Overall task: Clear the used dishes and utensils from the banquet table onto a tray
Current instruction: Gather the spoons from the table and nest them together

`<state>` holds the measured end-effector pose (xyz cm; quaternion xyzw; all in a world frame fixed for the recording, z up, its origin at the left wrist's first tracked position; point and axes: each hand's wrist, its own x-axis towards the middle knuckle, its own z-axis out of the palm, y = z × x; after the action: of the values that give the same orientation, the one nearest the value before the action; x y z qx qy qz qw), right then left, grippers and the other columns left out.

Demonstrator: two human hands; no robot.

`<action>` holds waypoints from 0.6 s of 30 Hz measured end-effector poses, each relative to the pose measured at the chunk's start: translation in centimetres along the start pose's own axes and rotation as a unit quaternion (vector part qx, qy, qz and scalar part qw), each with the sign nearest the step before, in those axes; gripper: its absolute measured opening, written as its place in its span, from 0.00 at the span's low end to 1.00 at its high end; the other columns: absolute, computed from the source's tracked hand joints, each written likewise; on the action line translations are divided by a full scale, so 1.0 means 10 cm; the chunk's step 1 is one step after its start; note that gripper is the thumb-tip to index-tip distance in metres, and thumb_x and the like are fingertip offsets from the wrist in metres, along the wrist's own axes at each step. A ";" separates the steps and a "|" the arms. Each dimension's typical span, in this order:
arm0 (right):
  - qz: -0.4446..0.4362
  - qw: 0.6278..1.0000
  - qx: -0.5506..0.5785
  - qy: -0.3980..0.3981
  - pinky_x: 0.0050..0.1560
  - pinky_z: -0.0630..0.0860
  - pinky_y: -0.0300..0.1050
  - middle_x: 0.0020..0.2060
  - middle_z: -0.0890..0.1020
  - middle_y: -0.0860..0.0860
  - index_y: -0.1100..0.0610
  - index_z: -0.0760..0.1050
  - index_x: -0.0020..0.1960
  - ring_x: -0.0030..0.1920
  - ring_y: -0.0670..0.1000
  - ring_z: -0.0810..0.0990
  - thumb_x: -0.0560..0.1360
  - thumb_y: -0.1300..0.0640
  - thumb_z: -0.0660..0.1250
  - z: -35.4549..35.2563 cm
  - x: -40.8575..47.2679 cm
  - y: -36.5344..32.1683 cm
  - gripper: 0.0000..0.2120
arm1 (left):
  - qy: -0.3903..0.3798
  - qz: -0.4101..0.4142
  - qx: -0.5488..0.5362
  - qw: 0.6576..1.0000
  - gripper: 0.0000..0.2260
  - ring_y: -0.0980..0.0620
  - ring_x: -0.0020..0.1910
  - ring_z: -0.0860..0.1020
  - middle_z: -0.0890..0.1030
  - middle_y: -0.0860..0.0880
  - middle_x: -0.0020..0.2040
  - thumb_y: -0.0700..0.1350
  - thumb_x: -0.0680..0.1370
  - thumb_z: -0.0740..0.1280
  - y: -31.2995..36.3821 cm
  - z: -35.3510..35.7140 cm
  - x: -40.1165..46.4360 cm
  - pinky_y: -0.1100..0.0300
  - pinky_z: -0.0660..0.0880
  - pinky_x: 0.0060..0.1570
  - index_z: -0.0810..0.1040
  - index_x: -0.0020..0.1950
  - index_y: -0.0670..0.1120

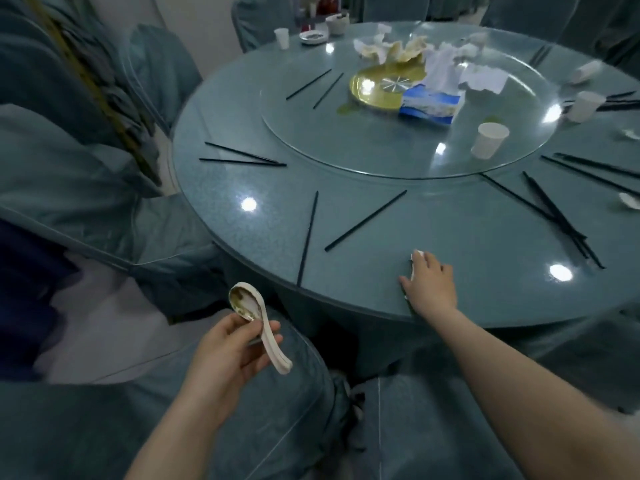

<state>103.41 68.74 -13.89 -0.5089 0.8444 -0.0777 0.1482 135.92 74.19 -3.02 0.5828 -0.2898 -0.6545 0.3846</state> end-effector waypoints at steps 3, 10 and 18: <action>-0.059 0.997 0.035 0.032 0.48 0.66 0.49 0.55 0.77 0.61 0.60 0.74 0.51 0.56 0.62 0.74 0.75 0.66 0.60 0.03 -0.13 -0.03 0.08 | 0.001 -0.004 -0.006 1.000 0.06 0.48 0.42 0.85 0.85 0.43 0.47 0.39 0.79 0.63 -0.03 0.00 -0.07 0.60 0.80 0.33 0.77 0.54 0.42; 0.012 0.959 0.281 0.029 0.46 0.74 0.38 0.45 0.84 0.52 0.59 0.79 0.53 0.46 0.49 0.82 0.73 0.61 0.69 -0.21 -0.74 0.02 0.09 | -0.023 0.003 -0.032 0.999 0.05 0.48 0.41 0.85 0.85 0.43 0.45 0.39 0.79 0.63 -0.07 0.04 -0.41 0.60 0.80 0.33 0.77 0.54 0.43; 0.069 0.860 0.503 0.042 0.32 0.77 0.37 0.29 0.83 0.50 0.59 0.79 0.45 0.29 0.47 0.80 0.71 0.69 0.64 -1.01 -2.05 0.23 0.08 | -0.110 0.027 -0.044 0.993 0.06 0.48 0.43 0.85 0.85 0.43 0.47 0.39 0.79 0.64 -0.26 0.17 -1.28 0.59 0.80 0.36 0.77 0.54 0.42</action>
<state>107.10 87.71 -1.47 -0.3015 0.7290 -0.5029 0.3533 134.14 86.27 1.98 0.4815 -0.3172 -0.7164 0.3929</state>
